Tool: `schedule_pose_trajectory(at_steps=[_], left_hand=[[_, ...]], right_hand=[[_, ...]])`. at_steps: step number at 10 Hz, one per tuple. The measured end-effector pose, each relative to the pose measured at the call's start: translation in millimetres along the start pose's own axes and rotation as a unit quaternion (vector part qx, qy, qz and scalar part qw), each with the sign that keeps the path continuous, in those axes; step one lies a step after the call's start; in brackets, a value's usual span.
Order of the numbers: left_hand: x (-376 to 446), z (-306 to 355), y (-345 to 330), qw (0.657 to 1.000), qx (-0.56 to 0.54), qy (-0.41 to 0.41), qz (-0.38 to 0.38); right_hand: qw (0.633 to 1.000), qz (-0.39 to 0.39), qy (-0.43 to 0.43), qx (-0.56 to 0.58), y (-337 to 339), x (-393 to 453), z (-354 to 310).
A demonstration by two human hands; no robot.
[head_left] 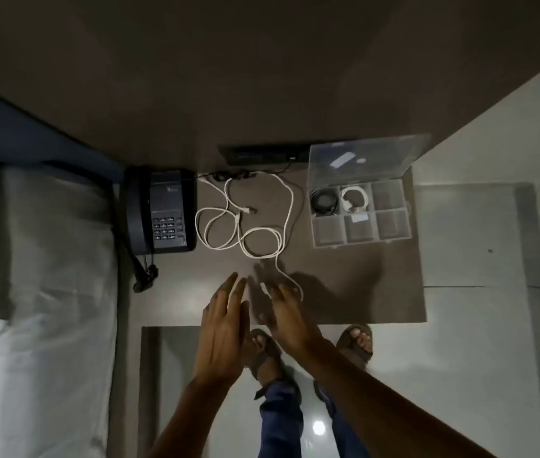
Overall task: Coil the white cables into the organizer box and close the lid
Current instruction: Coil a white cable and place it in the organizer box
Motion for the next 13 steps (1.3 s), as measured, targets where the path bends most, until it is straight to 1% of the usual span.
schedule_pose_trajectory(at_steps=[1,2,3,4,5,6,7,8,9,10,11,12,13], left_hand=[[4.2,-27.4,-19.3,0.999,-0.034,0.041,-0.012],[0.7,-43.9,-37.6,0.995,-0.044,0.083,-0.033],[2.4,-48.3,-47.9,0.992,-0.073,0.084,-0.055],[5.2,-31.9,-52.3,0.982,-0.143,0.092,-0.081],[13.9,-13.2,-45.2,0.942,-0.297,0.124,-0.091],[26.9,11.9,-30.5,0.946,-0.297,0.086,-0.098],[28.7,34.6,-6.2,0.946,-0.305,0.060,-0.089],[25.1,53.6,24.9,0.958,-0.276,0.035,-0.068],[17.0,86.2,68.7,0.972,-0.229,-0.032,-0.046],[10.6,124.3,105.8,0.963,-0.248,-0.078,-0.066],[-0.8,171.3,131.8,0.941,-0.284,-0.128,-0.132],[-18.2,208.4,154.3,0.915,-0.334,-0.154,-0.165],[-37.4,229.3,175.4,0.909,-0.355,-0.156,-0.155]], right_hand=[[0.992,0.122,-0.030,-0.005,3.1,28.4,7.8],[0.989,0.136,-0.039,0.030,-1.5,46.1,10.1],[0.988,0.140,-0.022,0.068,4.6,43.2,9.8],[0.974,0.151,0.011,0.171,18.0,21.4,4.6],[0.946,0.172,0.080,0.261,36.8,-11.8,-6.0],[0.916,0.220,0.126,0.310,63.3,-50.4,-12.9],[0.897,0.273,0.135,0.320,94.4,-89.1,-10.8],[0.896,0.278,0.124,0.324,123.1,-120.0,-4.4],[0.922,0.197,0.131,0.306,145.8,-143.6,-12.6],[0.944,0.064,0.121,0.300,152.9,-164.6,-30.7],[0.941,-0.084,0.094,0.315,154.3,-196.7,-59.3],[0.820,-0.175,0.116,0.533,163.0,-230.0,-97.1],[0.596,-0.177,0.223,0.751,188.6,-259.7,-140.8]])
Point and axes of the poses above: each hand's wrist, its own x-axis towards the middle knuckle, its own y-axis out of the back of the hand, z = x × y, the point moved 8 cm from there along x, towards the middle knuckle, and after that the axes turned 11 degrees about -z, right-handed, at the moved point
